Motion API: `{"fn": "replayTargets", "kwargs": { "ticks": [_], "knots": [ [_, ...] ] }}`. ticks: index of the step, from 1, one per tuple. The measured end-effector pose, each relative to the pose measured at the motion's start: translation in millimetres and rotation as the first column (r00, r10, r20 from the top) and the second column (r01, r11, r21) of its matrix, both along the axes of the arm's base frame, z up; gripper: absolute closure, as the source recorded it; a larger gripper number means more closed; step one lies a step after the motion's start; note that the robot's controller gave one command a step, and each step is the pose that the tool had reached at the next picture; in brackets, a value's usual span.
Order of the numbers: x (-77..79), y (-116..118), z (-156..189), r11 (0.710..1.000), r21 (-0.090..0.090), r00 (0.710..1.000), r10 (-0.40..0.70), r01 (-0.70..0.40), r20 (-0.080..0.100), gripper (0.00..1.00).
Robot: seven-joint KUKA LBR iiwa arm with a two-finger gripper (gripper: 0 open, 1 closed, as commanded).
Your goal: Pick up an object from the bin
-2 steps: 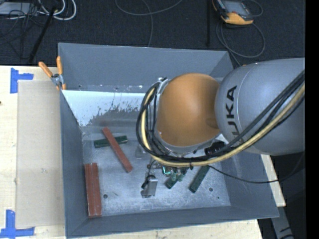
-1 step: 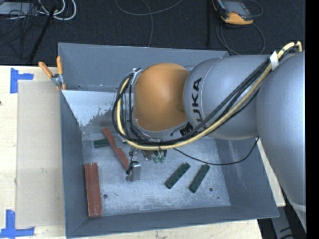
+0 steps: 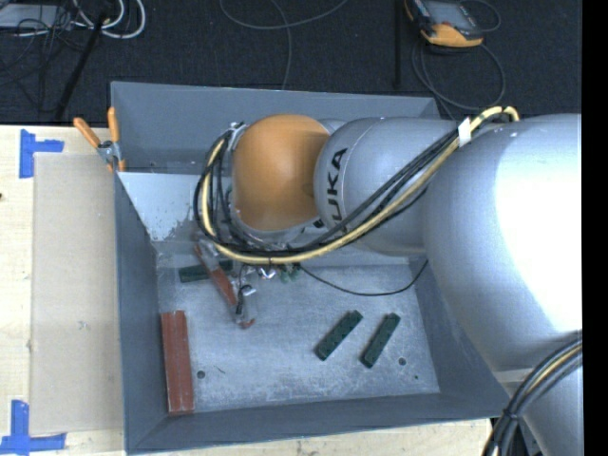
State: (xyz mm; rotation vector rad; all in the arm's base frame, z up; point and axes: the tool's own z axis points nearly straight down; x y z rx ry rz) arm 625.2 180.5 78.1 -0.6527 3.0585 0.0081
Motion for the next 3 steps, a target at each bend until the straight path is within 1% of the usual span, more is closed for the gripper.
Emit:
{"fn": "replayTargets", "kwargs": {
  "ticks": [2,3],
  "knots": [
    [-0.1,-0.2,0.3,1.0,0.001,1.0,-0.003,0.003,0.0,0.0],
    [-5.2,-1.8,-1.5,0.947,-0.007,0.947,0.321,-0.321,0.004,0.0]
  ]
}}
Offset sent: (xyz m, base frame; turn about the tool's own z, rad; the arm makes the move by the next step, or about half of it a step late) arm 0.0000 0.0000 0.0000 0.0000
